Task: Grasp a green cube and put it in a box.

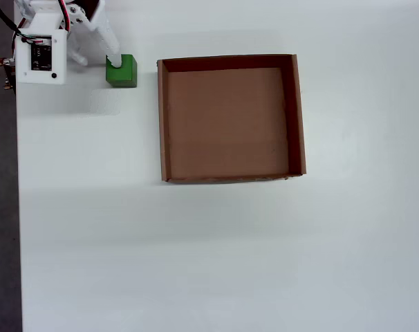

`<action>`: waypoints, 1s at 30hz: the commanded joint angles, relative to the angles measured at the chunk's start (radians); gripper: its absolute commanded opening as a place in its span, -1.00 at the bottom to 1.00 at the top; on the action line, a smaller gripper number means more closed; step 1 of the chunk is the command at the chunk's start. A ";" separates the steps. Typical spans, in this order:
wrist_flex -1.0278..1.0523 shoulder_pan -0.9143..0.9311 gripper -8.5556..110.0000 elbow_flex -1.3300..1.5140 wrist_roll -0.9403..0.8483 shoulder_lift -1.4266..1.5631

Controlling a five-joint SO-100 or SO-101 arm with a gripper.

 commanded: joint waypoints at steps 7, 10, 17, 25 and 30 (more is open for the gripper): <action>0.014 0.006 -0.36 -0.100 -0.006 -0.002; -0.008 -0.003 -0.34 -0.138 -0.006 -0.057; -0.083 -0.034 -0.27 -0.250 -0.006 -0.305; -0.218 -0.077 -0.28 -0.273 0.002 -0.489; -0.273 -0.084 -0.29 -0.275 0.003 -0.549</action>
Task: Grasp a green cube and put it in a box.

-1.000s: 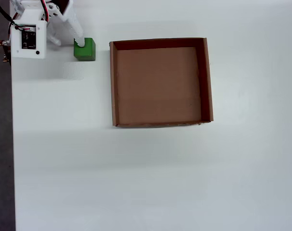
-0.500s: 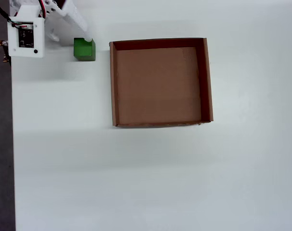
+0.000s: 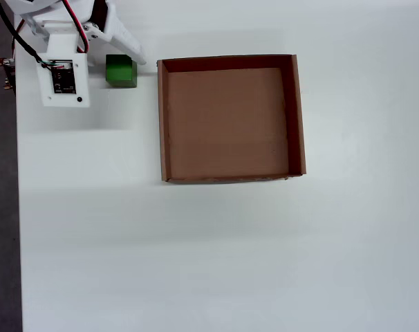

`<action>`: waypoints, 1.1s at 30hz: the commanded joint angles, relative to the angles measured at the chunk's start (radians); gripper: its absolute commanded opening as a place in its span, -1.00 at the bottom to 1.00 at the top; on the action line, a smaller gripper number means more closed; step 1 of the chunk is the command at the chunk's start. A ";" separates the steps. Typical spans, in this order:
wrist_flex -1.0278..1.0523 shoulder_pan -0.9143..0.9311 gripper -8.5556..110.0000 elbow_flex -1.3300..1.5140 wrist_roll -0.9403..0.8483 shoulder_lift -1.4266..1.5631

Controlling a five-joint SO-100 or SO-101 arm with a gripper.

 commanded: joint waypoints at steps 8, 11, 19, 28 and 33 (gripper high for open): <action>-0.103 -0.046 -0.32 -0.032 0.005 -0.072; -0.095 -0.051 -0.33 -0.029 0.005 -0.072; -0.138 -0.054 -0.44 0.003 0.008 -0.083; -0.181 -0.064 -0.48 0.026 0.009 -0.098; -0.175 -0.066 -0.54 0.028 0.011 -0.098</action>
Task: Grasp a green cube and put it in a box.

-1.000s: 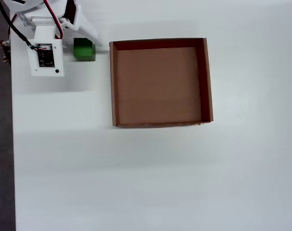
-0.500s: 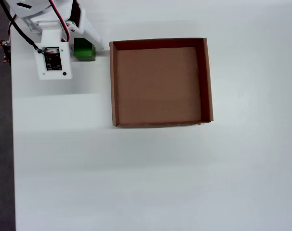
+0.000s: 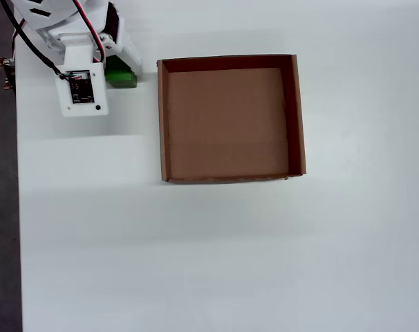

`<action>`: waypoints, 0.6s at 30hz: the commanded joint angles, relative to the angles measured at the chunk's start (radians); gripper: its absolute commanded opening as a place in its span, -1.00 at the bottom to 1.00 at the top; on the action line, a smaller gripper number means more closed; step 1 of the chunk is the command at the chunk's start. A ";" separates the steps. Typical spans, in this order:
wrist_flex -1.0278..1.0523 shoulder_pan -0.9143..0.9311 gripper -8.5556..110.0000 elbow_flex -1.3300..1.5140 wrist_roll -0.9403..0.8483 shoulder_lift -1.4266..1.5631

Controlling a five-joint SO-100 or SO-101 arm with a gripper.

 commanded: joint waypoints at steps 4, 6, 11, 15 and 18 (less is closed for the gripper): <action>0.002 -0.009 -0.57 -0.008 0.005 -0.002; 0.000 -0.009 -0.58 -0.008 0.005 -0.002; -0.003 -0.009 -0.59 -0.009 0.005 -0.002; 0.031 -0.006 -0.59 -0.051 0.005 -0.006; 0.069 0.000 -0.59 -0.107 0.005 -0.037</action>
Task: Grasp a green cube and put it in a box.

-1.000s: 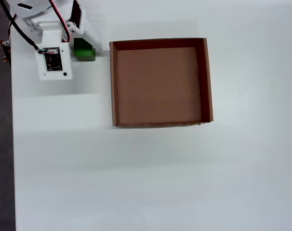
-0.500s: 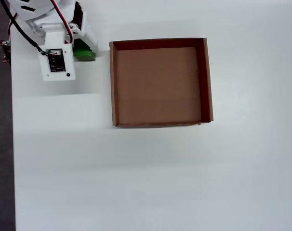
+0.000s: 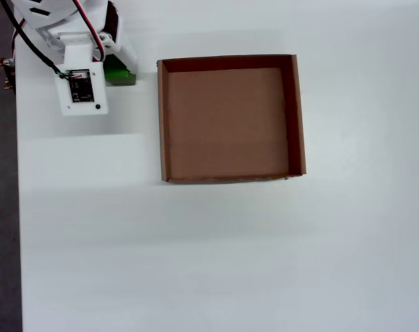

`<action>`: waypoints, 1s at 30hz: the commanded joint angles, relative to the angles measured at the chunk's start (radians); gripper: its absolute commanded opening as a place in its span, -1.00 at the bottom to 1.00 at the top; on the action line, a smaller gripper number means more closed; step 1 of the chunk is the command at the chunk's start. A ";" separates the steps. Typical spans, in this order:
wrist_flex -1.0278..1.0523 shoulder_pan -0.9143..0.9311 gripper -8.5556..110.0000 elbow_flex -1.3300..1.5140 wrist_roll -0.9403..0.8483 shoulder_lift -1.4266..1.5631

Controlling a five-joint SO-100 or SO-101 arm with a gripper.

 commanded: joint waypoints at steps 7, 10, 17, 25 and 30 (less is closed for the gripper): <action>0.123 -0.009 -0.60 -0.232 0.005 -0.114; 0.183 -0.023 -0.60 -0.310 0.008 -0.149; 0.256 -0.075 -0.61 -0.477 0.055 -0.249; 0.305 -0.126 -0.61 -0.614 0.104 -0.333; 0.333 -0.153 -0.61 -0.698 0.120 -0.376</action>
